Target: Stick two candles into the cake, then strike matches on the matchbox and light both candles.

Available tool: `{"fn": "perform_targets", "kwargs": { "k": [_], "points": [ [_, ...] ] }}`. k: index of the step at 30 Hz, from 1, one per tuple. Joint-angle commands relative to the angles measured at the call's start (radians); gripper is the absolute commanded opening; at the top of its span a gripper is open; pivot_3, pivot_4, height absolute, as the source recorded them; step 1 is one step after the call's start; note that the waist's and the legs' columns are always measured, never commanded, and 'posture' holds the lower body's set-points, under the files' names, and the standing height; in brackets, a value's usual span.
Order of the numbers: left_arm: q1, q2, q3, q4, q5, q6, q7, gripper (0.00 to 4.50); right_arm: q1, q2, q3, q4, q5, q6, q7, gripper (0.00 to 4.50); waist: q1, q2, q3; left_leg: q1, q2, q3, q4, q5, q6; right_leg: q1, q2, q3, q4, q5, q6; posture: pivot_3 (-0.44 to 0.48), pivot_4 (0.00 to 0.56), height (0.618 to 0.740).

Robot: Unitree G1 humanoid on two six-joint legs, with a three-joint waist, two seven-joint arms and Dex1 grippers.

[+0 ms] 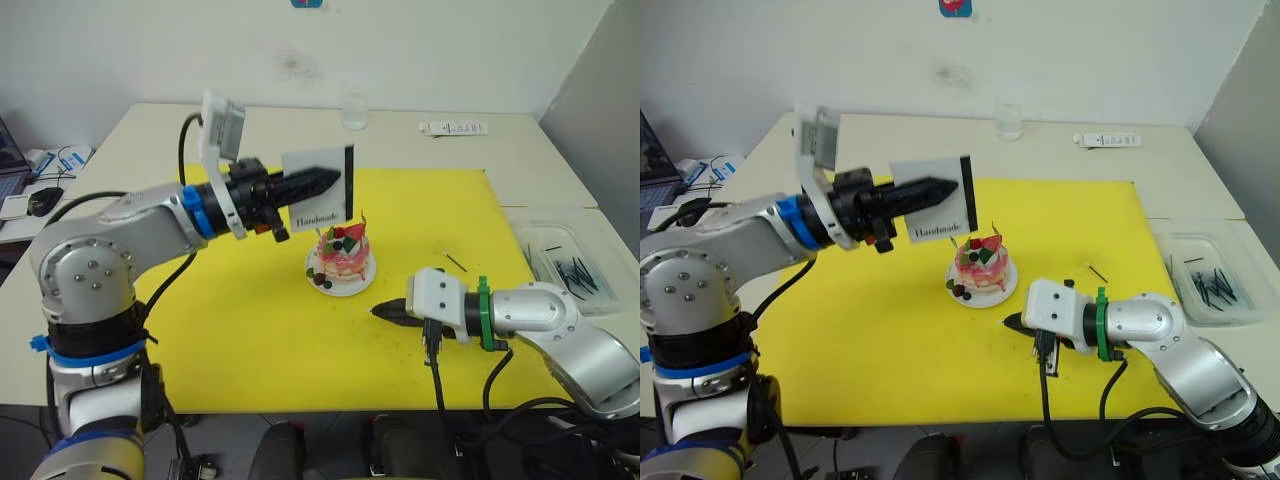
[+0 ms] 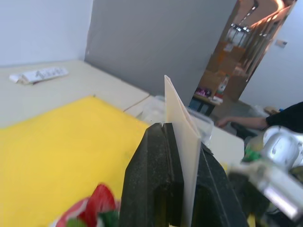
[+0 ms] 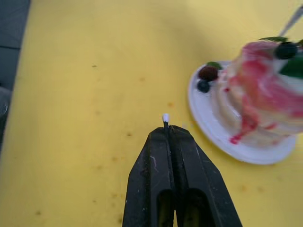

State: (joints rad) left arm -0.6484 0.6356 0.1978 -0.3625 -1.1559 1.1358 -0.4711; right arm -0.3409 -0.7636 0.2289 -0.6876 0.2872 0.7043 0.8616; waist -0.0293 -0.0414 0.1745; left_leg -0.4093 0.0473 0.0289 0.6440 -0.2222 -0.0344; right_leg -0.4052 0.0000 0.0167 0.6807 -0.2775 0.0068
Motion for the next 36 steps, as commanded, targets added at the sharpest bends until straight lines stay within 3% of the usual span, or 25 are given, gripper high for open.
{"fn": "perform_targets", "kwargs": {
  "k": [1,10,22,36],
  "points": [
    [0.048,0.020,-0.052,-0.070,0.050,-0.026,-0.028,0.00,-0.020,0.011,-0.050,-0.055,0.041,0.050,-0.032,0.03,0.003,0.000,0.000,-0.001,0.000,-0.001,0.000,0.000,0.000,0.000,0.000,-0.001,0.000,0.000,0.000,0.000,0.150,0.740],
    [0.191,-0.084,-0.163,-0.114,0.130,-0.028,0.064,0.00,-0.058,-0.005,-0.064,-0.089,-0.010,0.071,-0.116,0.03,0.008,-0.001,0.000,-0.002,-0.002,0.001,0.002,0.000,0.000,0.000,-0.003,0.000,-0.001,0.000,0.000,0.000,0.150,0.740],
    [0.182,-0.145,-0.174,-0.079,0.170,-0.027,0.090,0.00,-0.110,-0.006,0.061,-0.137,-0.121,0.151,-0.214,0.03,0.007,-0.001,0.000,-0.002,-0.001,0.000,0.001,0.000,0.000,-0.001,-0.002,0.000,0.000,0.000,0.000,0.000,0.150,0.740],
    [0.178,-0.156,-0.177,-0.076,0.180,-0.027,0.076,0.00,-0.131,0.034,0.132,-0.104,-0.171,0.129,-0.218,0.03,0.005,-0.001,0.000,-0.002,-0.002,0.000,0.001,0.000,0.000,-0.001,-0.002,0.000,0.000,0.000,0.000,0.000,0.150,0.740]
  ]
}}
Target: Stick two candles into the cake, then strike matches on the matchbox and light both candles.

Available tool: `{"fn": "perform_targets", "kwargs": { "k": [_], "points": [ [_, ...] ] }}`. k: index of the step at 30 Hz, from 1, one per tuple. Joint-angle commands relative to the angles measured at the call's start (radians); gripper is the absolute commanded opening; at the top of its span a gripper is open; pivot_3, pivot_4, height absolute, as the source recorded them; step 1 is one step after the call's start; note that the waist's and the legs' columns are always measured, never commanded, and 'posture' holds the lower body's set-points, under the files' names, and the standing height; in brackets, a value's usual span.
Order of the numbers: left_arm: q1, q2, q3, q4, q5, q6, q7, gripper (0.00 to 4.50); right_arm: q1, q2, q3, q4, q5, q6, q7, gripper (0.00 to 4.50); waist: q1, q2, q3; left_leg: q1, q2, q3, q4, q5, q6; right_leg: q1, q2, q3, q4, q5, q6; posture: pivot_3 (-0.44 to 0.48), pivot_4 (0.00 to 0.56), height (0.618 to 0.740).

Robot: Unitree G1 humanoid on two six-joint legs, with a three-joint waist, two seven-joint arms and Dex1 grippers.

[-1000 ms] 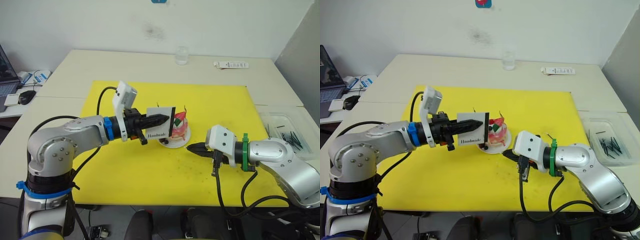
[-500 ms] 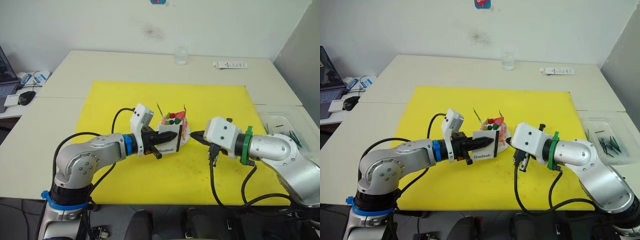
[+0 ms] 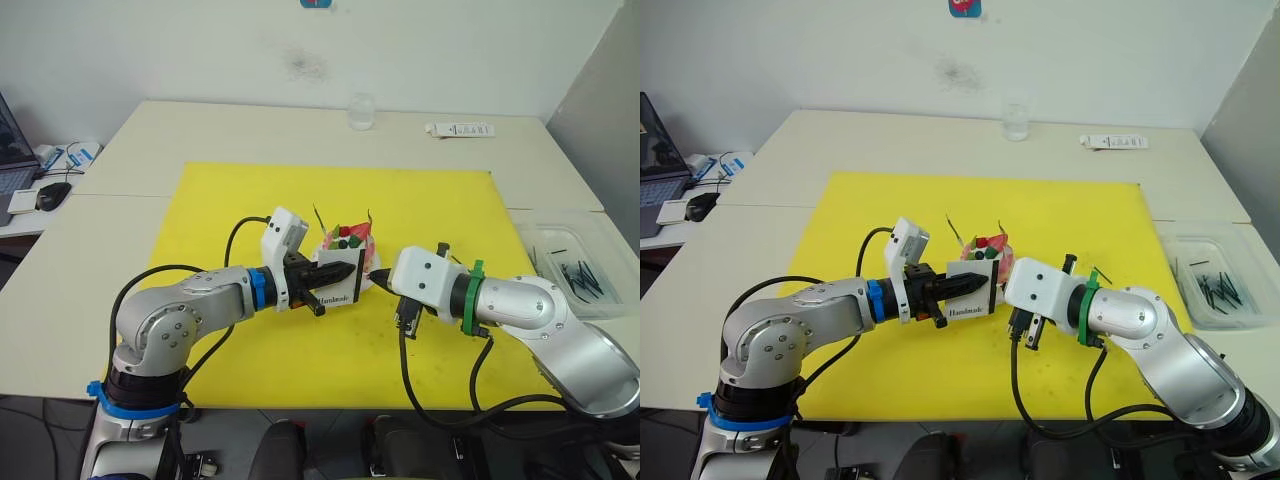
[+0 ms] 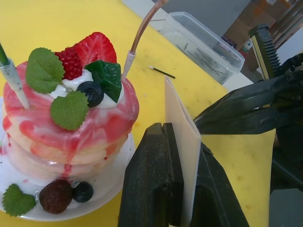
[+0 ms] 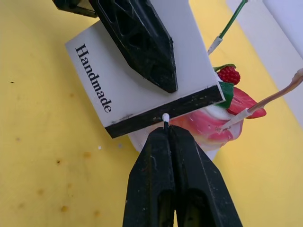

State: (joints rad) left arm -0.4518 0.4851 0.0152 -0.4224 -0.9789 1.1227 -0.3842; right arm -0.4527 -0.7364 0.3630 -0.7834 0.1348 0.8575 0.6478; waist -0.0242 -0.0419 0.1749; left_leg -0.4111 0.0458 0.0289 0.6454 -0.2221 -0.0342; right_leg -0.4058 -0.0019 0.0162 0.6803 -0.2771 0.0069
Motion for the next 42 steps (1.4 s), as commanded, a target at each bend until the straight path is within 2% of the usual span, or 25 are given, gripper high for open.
{"fn": "perform_targets", "kwargs": {
  "k": [1,13,20,25,28,30,32,34,39,42],
  "points": [
    [-0.019,-0.006,0.006,-0.016,0.002,-0.013,-0.011,0.00,-0.019,0.008,0.002,-0.002,-0.022,-0.028,-0.003,0.03,0.000,0.000,0.000,0.000,0.000,0.000,0.000,0.000,0.000,0.000,0.000,0.000,0.000,0.000,0.000,0.000,0.150,0.740],
    [-0.016,-0.017,0.021,-0.033,-0.033,-0.004,-0.010,0.00,-0.009,0.012,0.032,0.040,-0.067,-0.082,0.012,0.03,-0.001,0.000,0.000,0.000,0.000,0.000,0.000,0.000,0.000,0.000,0.000,0.000,0.000,0.000,0.000,0.000,0.150,0.740],
    [-0.028,-0.075,0.016,-0.047,-0.062,0.002,0.002,0.00,-0.009,0.026,0.058,0.063,-0.088,-0.097,0.026,0.03,-0.001,0.000,0.000,0.000,0.000,0.000,0.000,0.000,0.000,0.000,0.000,0.000,0.000,0.000,0.000,0.000,0.150,0.740],
    [-0.063,-0.138,0.020,-0.045,-0.079,0.009,0.025,0.00,-0.009,0.017,0.080,0.092,-0.090,-0.131,0.072,0.03,-0.001,0.000,0.000,0.000,0.000,0.000,0.000,0.000,0.000,0.000,0.001,0.000,0.000,0.000,0.000,0.000,0.150,0.740],
    [-0.151,-0.132,0.073,-0.032,-0.077,-0.011,0.036,0.00,0.017,-0.028,0.072,0.061,-0.073,-0.149,0.136,0.03,0.004,0.000,0.000,-0.001,-0.001,-0.001,0.000,0.000,0.000,0.000,0.001,-0.001,0.000,0.000,0.000,0.000,0.150,0.740],
    [-0.220,-0.110,0.121,-0.009,-0.101,-0.010,0.045,0.00,0.039,-0.055,0.048,0.033,-0.055,-0.148,0.164,0.03,0.004,0.000,0.000,-0.002,-0.001,-0.002,0.001,0.000,0.000,0.000,0.003,-0.002,0.000,0.000,0.000,0.000,0.150,0.740],
    [-0.274,-0.017,0.171,0.002,-0.123,0.017,0.013,0.00,0.064,-0.086,-0.003,0.005,-0.029,-0.131,0.185,0.03,0.000,0.000,0.000,-0.002,-0.001,-0.001,0.001,0.000,0.000,0.000,0.003,-0.001,0.000,0.000,0.000,0.000,0.150,0.740],
    [-0.273,0.069,0.187,-0.007,-0.138,0.041,-0.026,0.00,0.077,-0.103,-0.051,-0.009,-0.007,-0.109,0.192,0.03,-0.009,0.000,0.000,-0.001,0.000,0.000,0.000,0.000,0.000,-0.001,0.003,0.000,0.000,0.000,0.000,0.000,0.150,0.740],
    [-0.172,0.192,0.221,-0.030,-0.231,0.097,-0.095,0.00,0.058,-0.083,-0.134,-0.023,0.047,-0.052,0.176,0.03,-0.005,0.000,0.000,0.000,0.002,-0.001,-0.001,0.000,0.000,-0.001,0.003,-0.001,0.000,0.000,0.000,0.000,0.150,0.740],
    [-0.012,0.288,0.255,-0.059,-0.313,0.156,-0.181,0.00,-0.004,-0.042,-0.178,-0.018,0.091,-0.001,0.160,0.03,-0.011,0.000,0.001,0.000,0.002,-0.001,-0.001,0.000,0.000,-0.001,0.002,0.000,0.001,0.000,0.000,0.000,0.150,0.740]
  ]
}}
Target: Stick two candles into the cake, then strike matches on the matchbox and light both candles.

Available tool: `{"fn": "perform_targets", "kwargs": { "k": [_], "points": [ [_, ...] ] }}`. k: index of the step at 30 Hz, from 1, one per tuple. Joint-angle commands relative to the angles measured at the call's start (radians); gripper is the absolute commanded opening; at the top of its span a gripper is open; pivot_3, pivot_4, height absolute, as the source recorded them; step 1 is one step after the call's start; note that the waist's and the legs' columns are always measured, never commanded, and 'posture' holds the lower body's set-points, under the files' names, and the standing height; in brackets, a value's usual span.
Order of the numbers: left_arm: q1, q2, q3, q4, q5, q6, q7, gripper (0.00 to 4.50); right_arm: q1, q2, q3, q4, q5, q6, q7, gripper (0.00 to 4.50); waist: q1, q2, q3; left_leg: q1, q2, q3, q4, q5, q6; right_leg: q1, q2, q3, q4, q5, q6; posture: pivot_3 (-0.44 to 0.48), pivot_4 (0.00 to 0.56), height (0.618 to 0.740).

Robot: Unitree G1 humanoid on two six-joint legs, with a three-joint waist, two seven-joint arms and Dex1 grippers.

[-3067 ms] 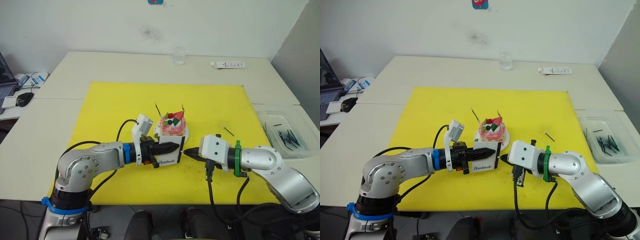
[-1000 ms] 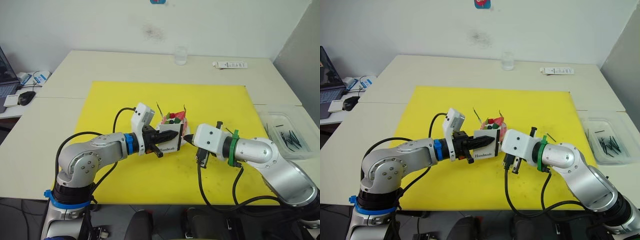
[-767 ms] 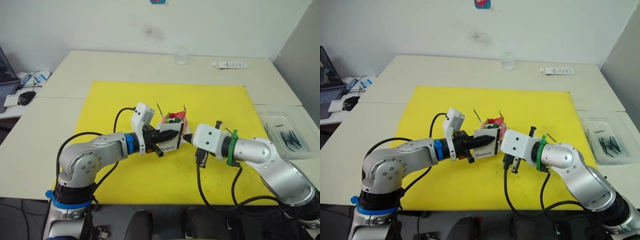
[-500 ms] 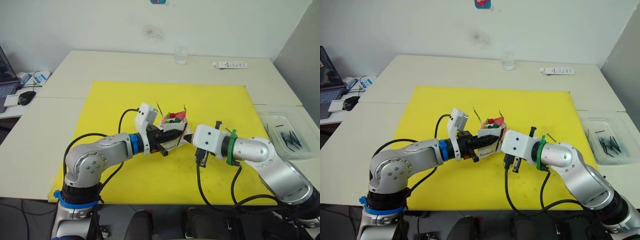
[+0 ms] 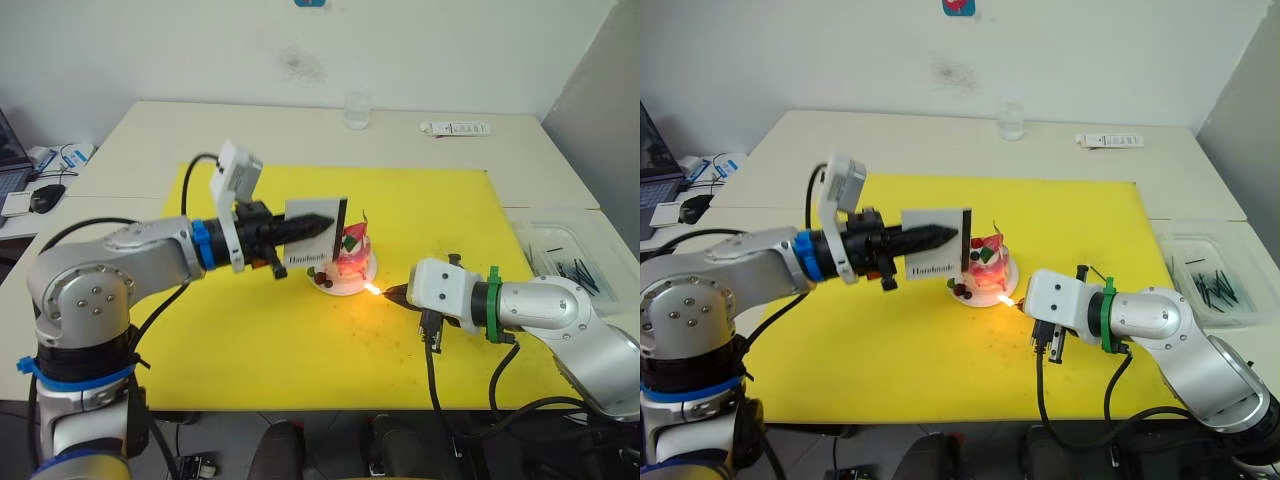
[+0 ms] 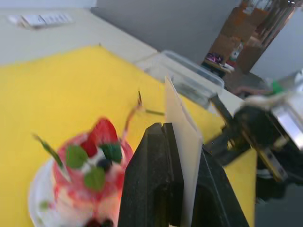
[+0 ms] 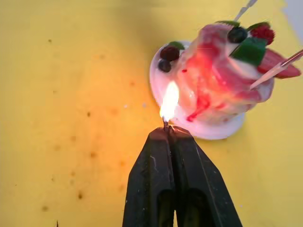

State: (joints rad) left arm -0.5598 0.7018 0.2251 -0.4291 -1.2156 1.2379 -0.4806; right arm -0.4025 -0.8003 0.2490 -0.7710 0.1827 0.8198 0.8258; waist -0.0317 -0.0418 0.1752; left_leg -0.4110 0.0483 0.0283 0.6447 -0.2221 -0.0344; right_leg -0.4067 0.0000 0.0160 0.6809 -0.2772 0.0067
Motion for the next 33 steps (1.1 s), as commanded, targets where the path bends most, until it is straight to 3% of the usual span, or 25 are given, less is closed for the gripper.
{"fn": "perform_targets", "kwargs": {
  "k": [1,6,11,17,33],
  "points": [
    [0.157,0.105,0.049,-0.070,-0.090,0.051,-0.120,0.00,-0.077,0.033,-0.070,-0.028,0.052,0.051,-0.022,0.03,-0.007,0.000,0.000,0.001,0.000,0.001,0.000,0.000,0.000,0.000,0.000,0.002,0.000,0.000,0.000,0.000,0.150,0.740],
    [0.350,0.137,0.006,-0.093,-0.015,-0.010,-0.159,0.00,-0.174,0.083,-0.031,0.003,0.051,0.069,-0.059,0.03,0.009,0.001,0.001,0.001,-0.001,0.000,0.000,0.000,0.000,0.001,-0.003,-0.001,0.000,-0.001,-0.001,0.000,0.150,0.740],
    [0.424,0.102,-0.043,-0.076,0.069,-0.072,-0.155,0.00,-0.267,0.139,0.079,0.072,-0.048,0.005,-0.124,0.03,0.013,0.001,0.000,0.001,-0.002,0.002,0.001,0.000,0.000,0.001,-0.004,0.000,0.000,0.000,-0.002,0.000,0.150,0.740],
    [0.380,0.047,-0.074,-0.071,0.069,-0.075,-0.110,0.00,-0.298,0.211,0.189,0.193,-0.186,-0.113,-0.202,0.03,0.013,0.001,0.000,0.000,-0.002,0.002,0.000,0.000,0.000,0.000,-0.004,0.000,0.000,0.000,-0.002,0.000,0.150,0.740],
    [0.297,0.004,-0.089,-0.056,0.015,-0.030,-0.038,0.00,-0.339,0.334,0.208,0.401,-0.356,-0.326,-0.220,0.03,0.005,0.001,0.000,-0.002,-0.001,0.001,0.000,0.000,0.000,-0.001,-0.002,0.000,0.000,0.000,-0.002,0.000,0.150,0.740]
  ]
}}
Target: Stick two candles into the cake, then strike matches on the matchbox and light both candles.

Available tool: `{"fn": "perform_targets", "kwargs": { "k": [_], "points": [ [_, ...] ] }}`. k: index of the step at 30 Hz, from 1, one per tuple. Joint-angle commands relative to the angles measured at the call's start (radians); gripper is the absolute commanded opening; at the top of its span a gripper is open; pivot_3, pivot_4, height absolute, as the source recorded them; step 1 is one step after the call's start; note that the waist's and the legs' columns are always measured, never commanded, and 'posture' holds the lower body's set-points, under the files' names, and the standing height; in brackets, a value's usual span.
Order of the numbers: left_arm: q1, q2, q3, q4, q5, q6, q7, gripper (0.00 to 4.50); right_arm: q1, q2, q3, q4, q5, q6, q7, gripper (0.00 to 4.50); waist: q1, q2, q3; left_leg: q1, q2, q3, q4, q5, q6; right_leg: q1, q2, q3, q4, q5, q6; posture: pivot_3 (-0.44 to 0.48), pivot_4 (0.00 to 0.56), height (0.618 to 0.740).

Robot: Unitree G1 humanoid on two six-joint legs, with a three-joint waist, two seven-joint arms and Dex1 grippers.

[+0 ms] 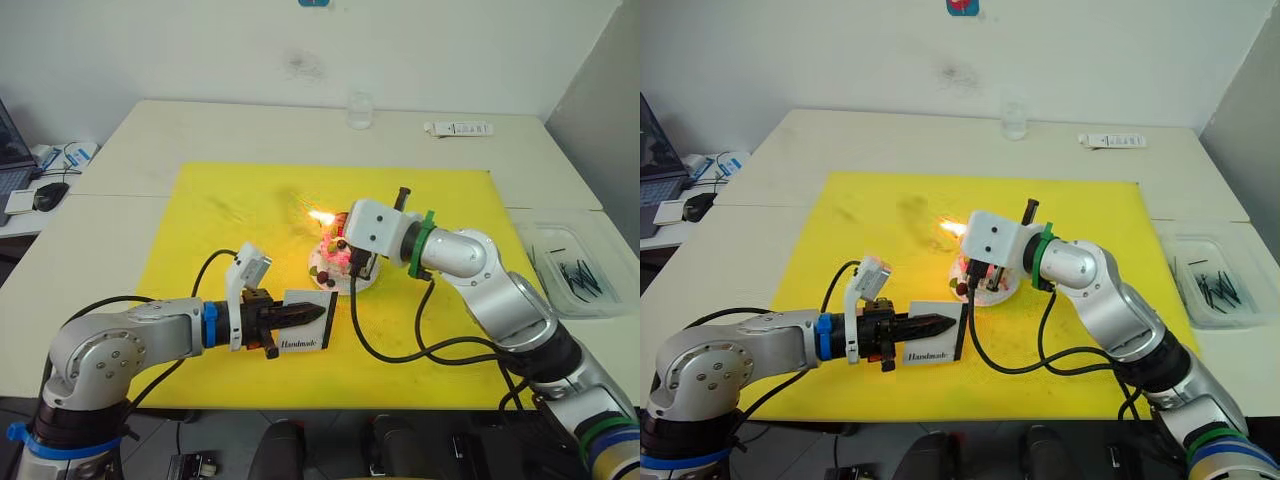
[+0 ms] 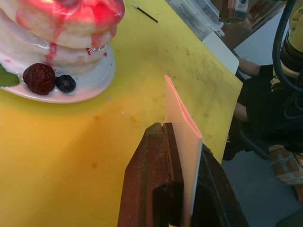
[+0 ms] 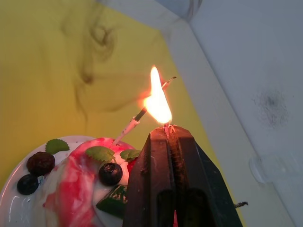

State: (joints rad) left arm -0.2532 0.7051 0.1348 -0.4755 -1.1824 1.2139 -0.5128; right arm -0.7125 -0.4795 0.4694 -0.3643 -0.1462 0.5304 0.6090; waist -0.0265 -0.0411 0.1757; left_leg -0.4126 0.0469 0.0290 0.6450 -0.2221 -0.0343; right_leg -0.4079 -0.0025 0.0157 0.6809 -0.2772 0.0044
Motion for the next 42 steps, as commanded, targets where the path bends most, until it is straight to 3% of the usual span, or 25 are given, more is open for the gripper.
{"fn": "perform_targets", "kwargs": {
  "k": [1,42],
  "points": [
    [-0.005,0.000,0.001,-0.010,-0.015,-0.008,-0.008,0.00,-0.032,0.019,-0.011,0.003,-0.034,-0.043,-0.004,0.03,0.000,0.000,0.000,0.000,0.000,0.000,0.000,0.000,0.000,0.000,0.000,0.000,0.000,0.000,0.000,0.000,0.150,0.740],
    [0.057,0.018,0.001,-0.010,0.072,-0.050,-0.104,0.00,-0.033,0.107,-0.047,0.079,-0.134,-0.127,0.009,0.03,0.000,0.000,0.000,0.000,0.000,0.000,0.000,0.000,0.000,0.000,0.000,0.000,0.000,0.003,-0.005,0.000,0.150,0.740]
  ]
}}
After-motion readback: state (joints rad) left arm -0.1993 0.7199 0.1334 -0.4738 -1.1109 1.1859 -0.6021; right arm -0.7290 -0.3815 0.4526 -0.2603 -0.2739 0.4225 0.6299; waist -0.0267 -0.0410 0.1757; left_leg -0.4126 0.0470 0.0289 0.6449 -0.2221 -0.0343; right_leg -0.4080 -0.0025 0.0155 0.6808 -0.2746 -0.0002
